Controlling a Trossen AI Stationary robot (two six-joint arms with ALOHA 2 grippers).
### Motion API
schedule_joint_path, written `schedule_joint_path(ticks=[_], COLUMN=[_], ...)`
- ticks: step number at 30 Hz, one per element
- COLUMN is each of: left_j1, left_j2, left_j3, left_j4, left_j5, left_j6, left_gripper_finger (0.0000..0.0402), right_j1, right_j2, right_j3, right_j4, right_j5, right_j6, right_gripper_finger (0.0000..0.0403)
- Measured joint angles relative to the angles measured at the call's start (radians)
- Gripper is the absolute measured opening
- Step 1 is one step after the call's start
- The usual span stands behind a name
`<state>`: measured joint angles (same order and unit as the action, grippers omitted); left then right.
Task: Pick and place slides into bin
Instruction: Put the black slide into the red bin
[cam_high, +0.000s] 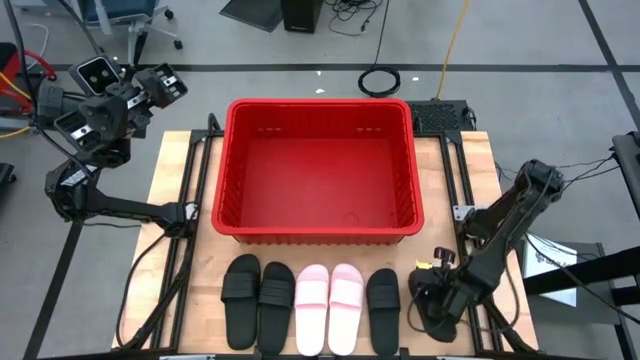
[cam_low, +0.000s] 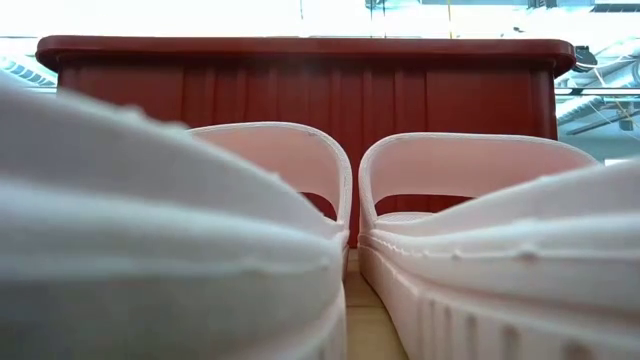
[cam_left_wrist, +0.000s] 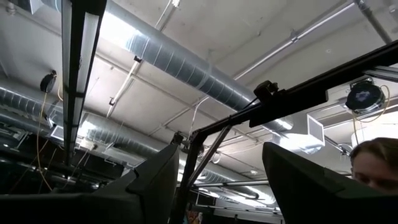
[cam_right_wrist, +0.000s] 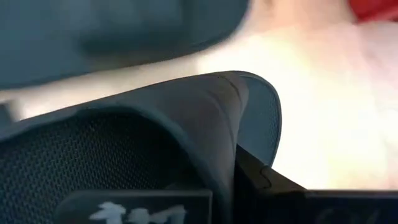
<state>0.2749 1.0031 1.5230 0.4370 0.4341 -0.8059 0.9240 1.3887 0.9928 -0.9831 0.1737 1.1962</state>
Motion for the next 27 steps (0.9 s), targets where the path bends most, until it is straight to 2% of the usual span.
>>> schedule_joint_path(ticks=[3,13,17,27], left_j1=[0.000,0.000,0.000,0.000], left_j2=[0.000,0.000,0.000,0.000], left_j3=[0.000,0.000,0.000,0.000], left_j4=[0.000,0.000,0.000,0.000], left_j5=[-0.009,-0.023,-0.023,-0.025], left_j6=[0.000,-0.009,-0.011,-0.007], left_gripper_finger=[0.0241,0.0241,0.0241,0.0241], right_j1=[-0.010,-0.100,-0.176,-0.381], right_j2=[-0.086,-0.325,-0.360,-0.352], right_j3=[0.000,0.000,0.000,0.000], right_j4=[0.026,0.285,0.506,1.161], right_j5=[-0.044,-0.043,-0.043,-0.046], right_j6=[-0.032,-0.123,-0.220,-0.540], right_gripper_finger=[0.0008,0.0007,0.0008,0.0008])
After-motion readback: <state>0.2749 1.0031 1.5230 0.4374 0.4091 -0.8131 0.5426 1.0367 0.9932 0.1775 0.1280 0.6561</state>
